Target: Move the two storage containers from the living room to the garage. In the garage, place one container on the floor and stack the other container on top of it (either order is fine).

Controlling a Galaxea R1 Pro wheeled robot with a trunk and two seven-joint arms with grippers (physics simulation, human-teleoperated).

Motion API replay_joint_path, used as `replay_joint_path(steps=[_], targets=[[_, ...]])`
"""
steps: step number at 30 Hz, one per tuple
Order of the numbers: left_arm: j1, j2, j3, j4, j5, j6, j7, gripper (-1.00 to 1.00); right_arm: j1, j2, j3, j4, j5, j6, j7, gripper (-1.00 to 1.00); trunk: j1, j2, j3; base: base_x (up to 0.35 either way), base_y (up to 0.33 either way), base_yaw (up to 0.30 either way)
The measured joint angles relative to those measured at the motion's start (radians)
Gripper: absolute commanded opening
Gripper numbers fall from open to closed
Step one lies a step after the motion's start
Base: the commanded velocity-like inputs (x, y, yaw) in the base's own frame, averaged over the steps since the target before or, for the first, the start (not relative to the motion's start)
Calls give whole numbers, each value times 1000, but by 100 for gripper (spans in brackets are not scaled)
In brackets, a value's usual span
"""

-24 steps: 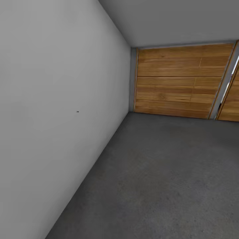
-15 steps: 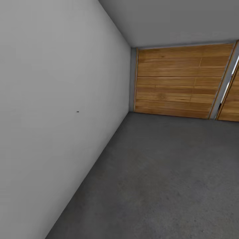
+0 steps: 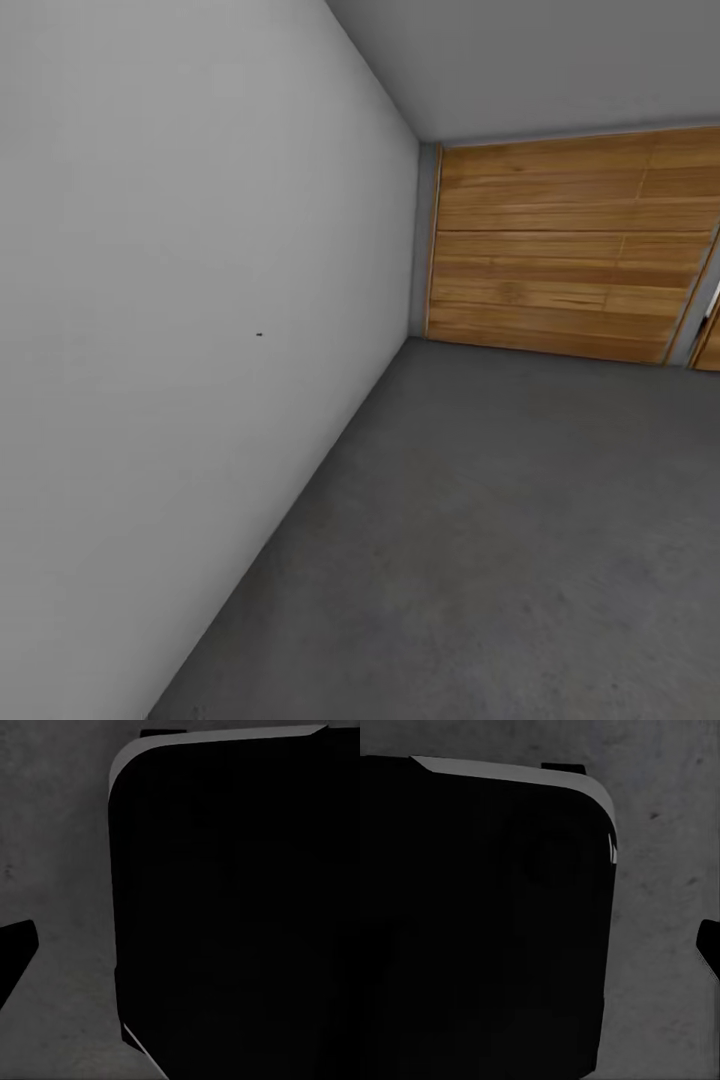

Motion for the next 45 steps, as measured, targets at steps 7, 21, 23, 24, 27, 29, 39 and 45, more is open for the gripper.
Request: replay_joint_path(steps=[7, 21, 23, 24, 27, 29, 39, 45], targets=[[0, 0, 1, 0, 0, 0, 0, 100, 0, 0, 39, 0, -38, 0, 0, 100, 0, 0, 0, 0, 0, 276], [0, 1, -3, -1, -3, 0, -1, 100, 0, 3, 312, 0, -40, 0, 0, 100, 0, 0, 0, 0, 0, 278], [0, 2, -4, -2, -4, 0, -1, 100, 0, 3, 312, 0, -40, 0, 0, 100, 0, 0, 0, 0, 0, 278], [0, 2, -5, -2, -5, 0, -1, 100, 0, 3, 312, 1, -40, 0, 0, 100, 0, 0, 0, 0, 0, 278], [0, 2, -5, -3, -5, 0, -1, 100, 0, 4, 312, 0, -40, 0, -1, 100, 0, 0, 0, 0, 0, 277], [0, 2, -5, -3, -5, 0, -1, 100, 0, 4, 312, 0, -40, 0, -1, 100, 0, 0, 0, 0, 0, 277], [0, 2, -7, -3, -6, 0, -1, 100, 0, 5, 312, 0, -40, 0, 0, 100, 0, 0, 0, 0, 0, 278], [0, 1, -7, -3, -6, 0, -1, 100, 0, 5, 312, 0, -40, 0, 0, 100, 0, 0, 0, 0, 0, 278]])
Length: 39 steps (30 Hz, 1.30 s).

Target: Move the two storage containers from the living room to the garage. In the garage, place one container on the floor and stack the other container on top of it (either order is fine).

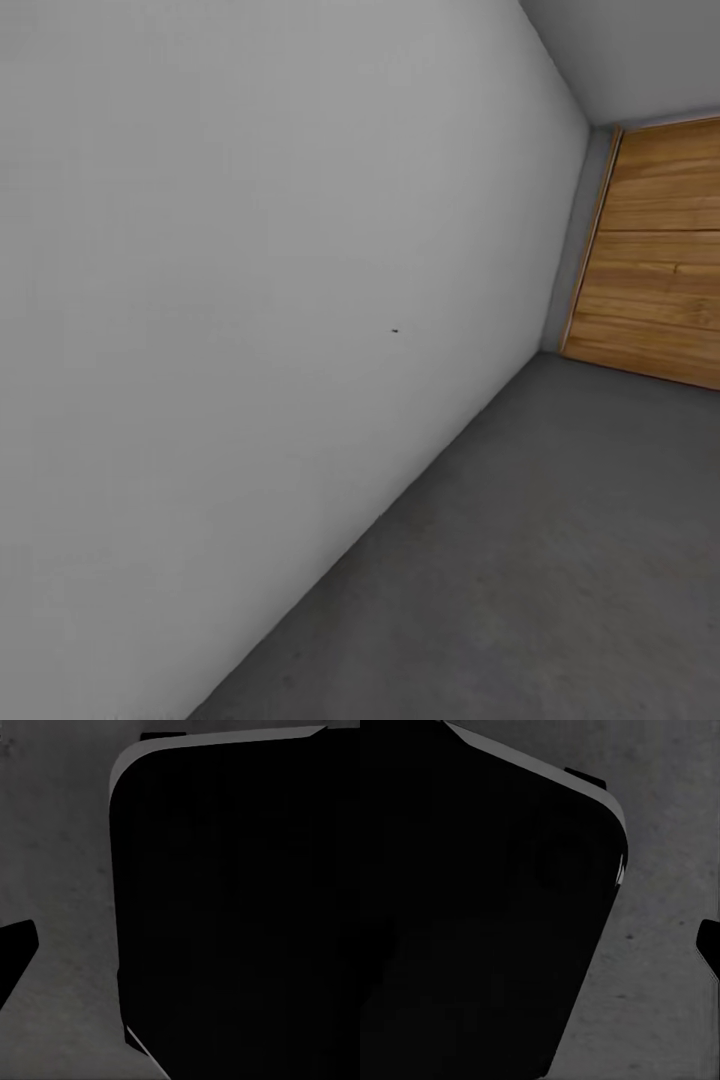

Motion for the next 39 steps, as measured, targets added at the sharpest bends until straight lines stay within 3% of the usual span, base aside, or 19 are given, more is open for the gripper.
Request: replay_joint_path(steps=[39], targets=[[0, 0, 0, 0, 0, 0, 0, 100, 0, 0, 1, 0, -2, 2, -4, 100, 0, 0, 0, 0, 0, 295]])
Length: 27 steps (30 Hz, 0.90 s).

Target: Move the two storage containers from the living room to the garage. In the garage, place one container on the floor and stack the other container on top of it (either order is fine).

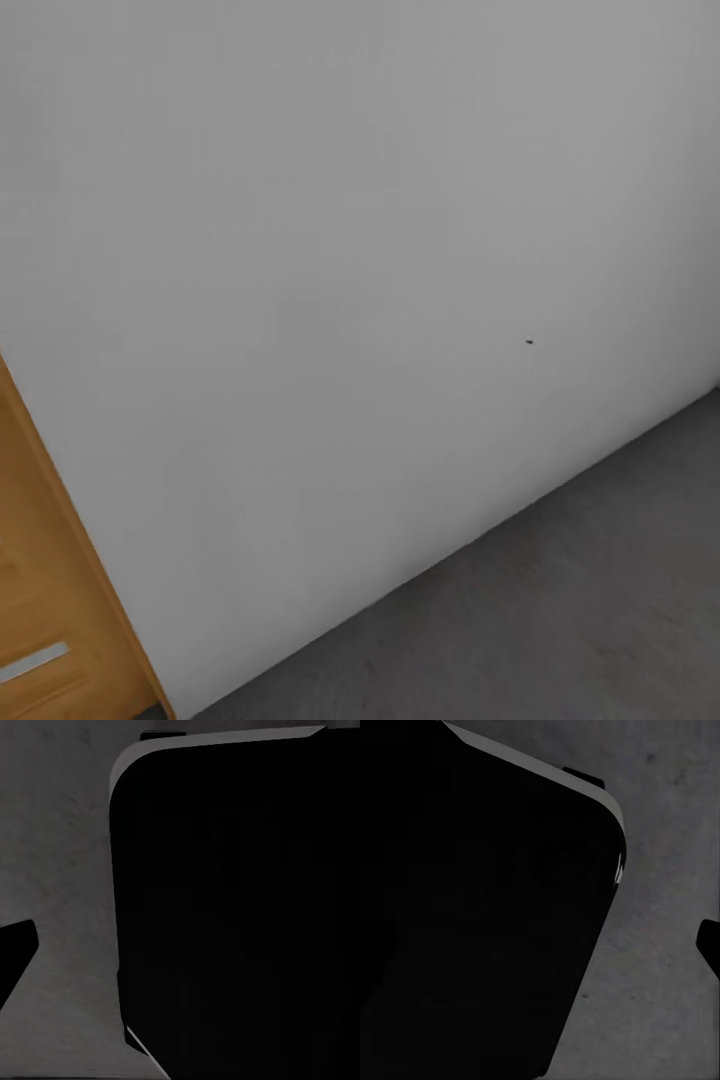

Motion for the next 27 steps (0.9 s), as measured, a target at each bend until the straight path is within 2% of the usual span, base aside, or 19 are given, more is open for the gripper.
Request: replay_joint_path(steps=[27], targets=[[0, -3, 6, 0, 3, 0, 0, 100, 0, 0, 0, 0, -1, 0, 0, 100, 0, 0, 0, 0, 0, 297]])
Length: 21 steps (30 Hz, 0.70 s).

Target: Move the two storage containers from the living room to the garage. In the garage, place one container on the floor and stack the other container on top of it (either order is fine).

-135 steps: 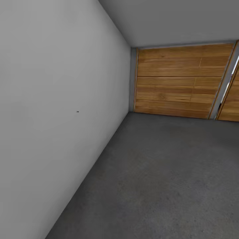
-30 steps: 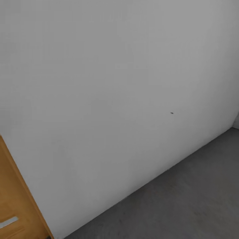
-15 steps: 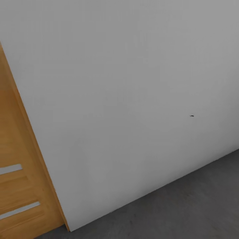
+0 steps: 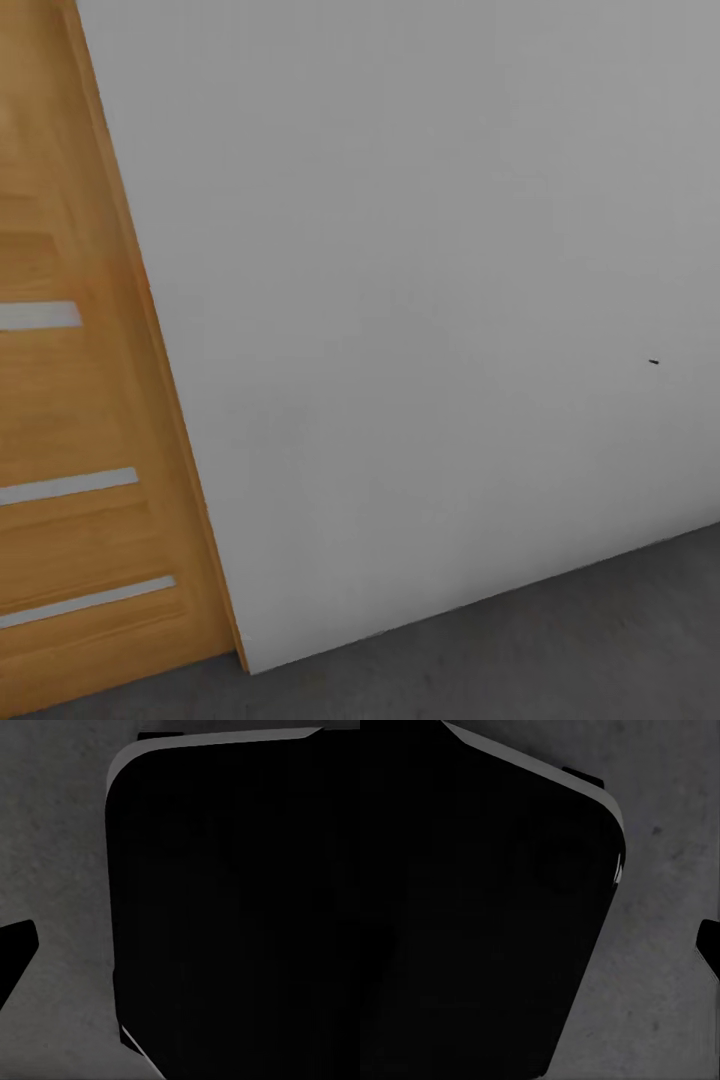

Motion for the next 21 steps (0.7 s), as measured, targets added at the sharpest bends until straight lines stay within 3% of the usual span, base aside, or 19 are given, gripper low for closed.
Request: replay_joint_path(steps=[21], targets=[[0, 0, 3, 0, 6, 0, 1, 100, 0, 0, 0, 0, 1, 0, 0, 100, 0, 0, 0, 0, 0, 295]])
